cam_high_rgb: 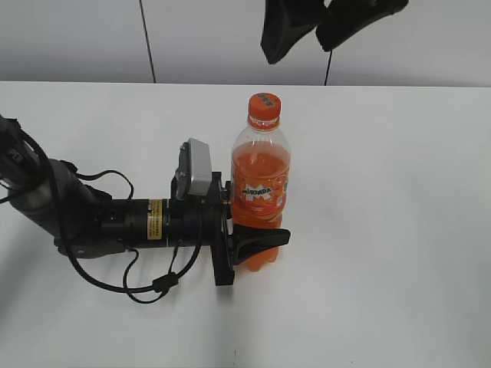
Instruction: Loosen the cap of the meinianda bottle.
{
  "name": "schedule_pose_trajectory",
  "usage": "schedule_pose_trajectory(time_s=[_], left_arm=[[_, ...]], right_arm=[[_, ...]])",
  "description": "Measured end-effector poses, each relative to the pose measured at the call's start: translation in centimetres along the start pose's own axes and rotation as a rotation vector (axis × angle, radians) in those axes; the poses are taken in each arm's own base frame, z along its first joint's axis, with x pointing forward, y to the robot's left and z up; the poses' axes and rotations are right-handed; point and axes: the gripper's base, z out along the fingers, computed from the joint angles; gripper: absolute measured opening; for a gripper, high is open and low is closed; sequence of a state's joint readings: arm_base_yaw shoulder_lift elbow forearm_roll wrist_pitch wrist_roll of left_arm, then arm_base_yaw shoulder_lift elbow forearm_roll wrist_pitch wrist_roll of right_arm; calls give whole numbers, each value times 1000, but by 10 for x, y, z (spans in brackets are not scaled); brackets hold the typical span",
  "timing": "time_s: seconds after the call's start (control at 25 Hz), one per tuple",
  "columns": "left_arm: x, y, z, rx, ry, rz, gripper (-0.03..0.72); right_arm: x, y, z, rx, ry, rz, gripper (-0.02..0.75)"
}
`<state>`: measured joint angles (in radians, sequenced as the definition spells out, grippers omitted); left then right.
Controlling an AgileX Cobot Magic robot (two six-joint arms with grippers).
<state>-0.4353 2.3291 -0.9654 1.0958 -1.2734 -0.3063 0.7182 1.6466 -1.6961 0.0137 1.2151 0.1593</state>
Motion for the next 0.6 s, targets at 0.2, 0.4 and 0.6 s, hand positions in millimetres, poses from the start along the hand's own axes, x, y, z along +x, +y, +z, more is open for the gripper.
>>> schedule_pose_trajectory(time_s=[0.2,0.4,0.6], left_arm=[[0,0,0,0,-1,0,384],[0,0,0,0,-1,0,384],[0,0,0,0,-1,0,384]], right_arm=[[0,3,6,-26,21,92,471],[-3,5,33,-39,89,112,471],[-3,5,44,-32,114,111,471]])
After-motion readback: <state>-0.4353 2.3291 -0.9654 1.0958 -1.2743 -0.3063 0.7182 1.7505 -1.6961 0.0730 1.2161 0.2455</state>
